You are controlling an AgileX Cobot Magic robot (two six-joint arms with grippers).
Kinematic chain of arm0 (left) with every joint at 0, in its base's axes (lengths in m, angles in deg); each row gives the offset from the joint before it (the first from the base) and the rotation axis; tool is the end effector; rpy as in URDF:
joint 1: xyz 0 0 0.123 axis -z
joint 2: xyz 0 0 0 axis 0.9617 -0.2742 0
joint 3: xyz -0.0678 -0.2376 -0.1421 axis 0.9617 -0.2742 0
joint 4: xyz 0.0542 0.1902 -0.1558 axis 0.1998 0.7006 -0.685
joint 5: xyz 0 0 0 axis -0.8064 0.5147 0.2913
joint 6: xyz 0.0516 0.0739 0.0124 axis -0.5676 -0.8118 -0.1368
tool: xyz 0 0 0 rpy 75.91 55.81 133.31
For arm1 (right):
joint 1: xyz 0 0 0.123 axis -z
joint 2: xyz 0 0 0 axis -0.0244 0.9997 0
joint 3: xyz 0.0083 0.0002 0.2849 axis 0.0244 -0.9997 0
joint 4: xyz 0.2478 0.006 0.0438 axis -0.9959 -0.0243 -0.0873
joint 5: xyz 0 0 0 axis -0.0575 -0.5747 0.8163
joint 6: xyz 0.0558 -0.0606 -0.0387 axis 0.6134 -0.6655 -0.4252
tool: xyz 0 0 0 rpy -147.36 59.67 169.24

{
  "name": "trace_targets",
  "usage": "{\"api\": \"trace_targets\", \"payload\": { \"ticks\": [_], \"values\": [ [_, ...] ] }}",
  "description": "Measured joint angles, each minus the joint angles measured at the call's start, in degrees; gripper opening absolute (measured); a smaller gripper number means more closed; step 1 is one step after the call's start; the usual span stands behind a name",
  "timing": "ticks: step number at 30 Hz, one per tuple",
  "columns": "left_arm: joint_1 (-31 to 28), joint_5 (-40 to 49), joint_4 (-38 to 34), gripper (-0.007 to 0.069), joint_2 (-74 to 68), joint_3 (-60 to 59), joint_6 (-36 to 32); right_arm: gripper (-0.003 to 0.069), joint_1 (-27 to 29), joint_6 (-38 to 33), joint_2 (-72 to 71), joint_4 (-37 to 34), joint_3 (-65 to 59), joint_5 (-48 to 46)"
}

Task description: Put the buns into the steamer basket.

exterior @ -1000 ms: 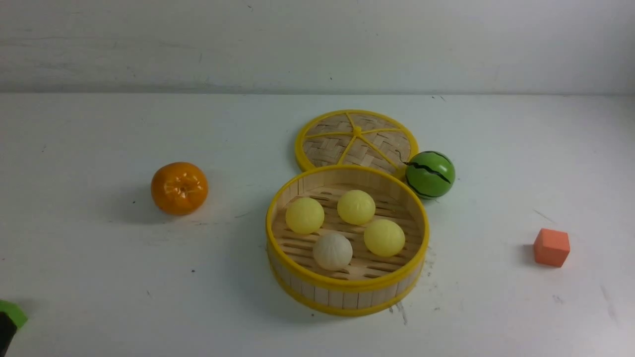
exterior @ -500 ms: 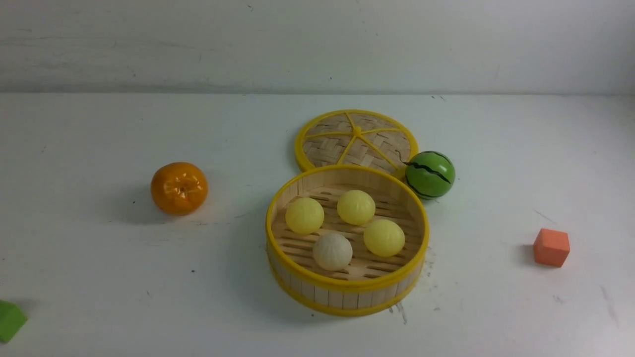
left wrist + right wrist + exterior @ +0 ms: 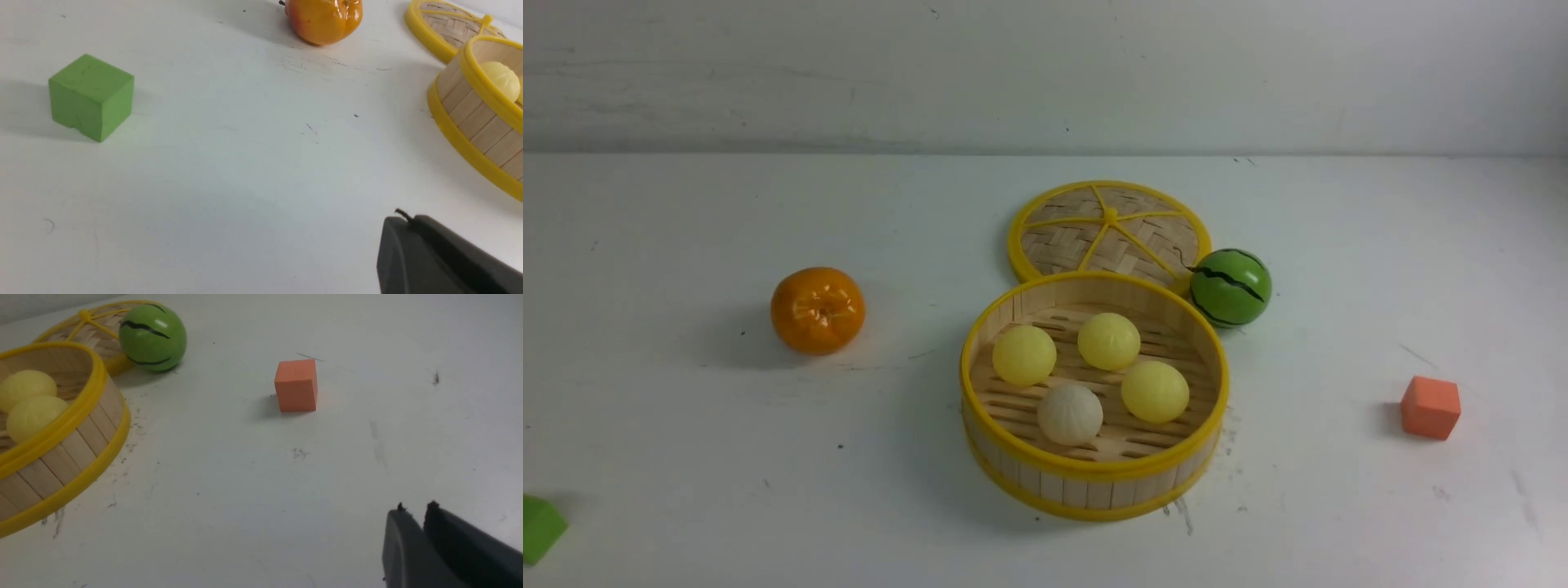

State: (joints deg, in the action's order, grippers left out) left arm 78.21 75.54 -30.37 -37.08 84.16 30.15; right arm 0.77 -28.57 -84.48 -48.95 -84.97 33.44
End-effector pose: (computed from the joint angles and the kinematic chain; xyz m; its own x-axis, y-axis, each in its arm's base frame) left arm 0.0522 -0.0076 0.1698 -0.3223 -0.3226 -0.8900 0.0022 0.9399 -0.3415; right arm 0.0520 -0.0032 0.1722 -0.2959 0.2168 -0.9303 0.0955 0.9757 0.1970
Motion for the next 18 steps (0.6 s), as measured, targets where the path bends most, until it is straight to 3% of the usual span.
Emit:
{"api": "trace_targets", "payload": {
  "ticks": [18],
  "values": [
    [0.0, 0.0, 0.0, -0.0013, 0.0, 0.0, 0.1, 0.0101, 0.0, -0.1, 0.0, 0.0, 0.0, 0.0]
  ]
}}
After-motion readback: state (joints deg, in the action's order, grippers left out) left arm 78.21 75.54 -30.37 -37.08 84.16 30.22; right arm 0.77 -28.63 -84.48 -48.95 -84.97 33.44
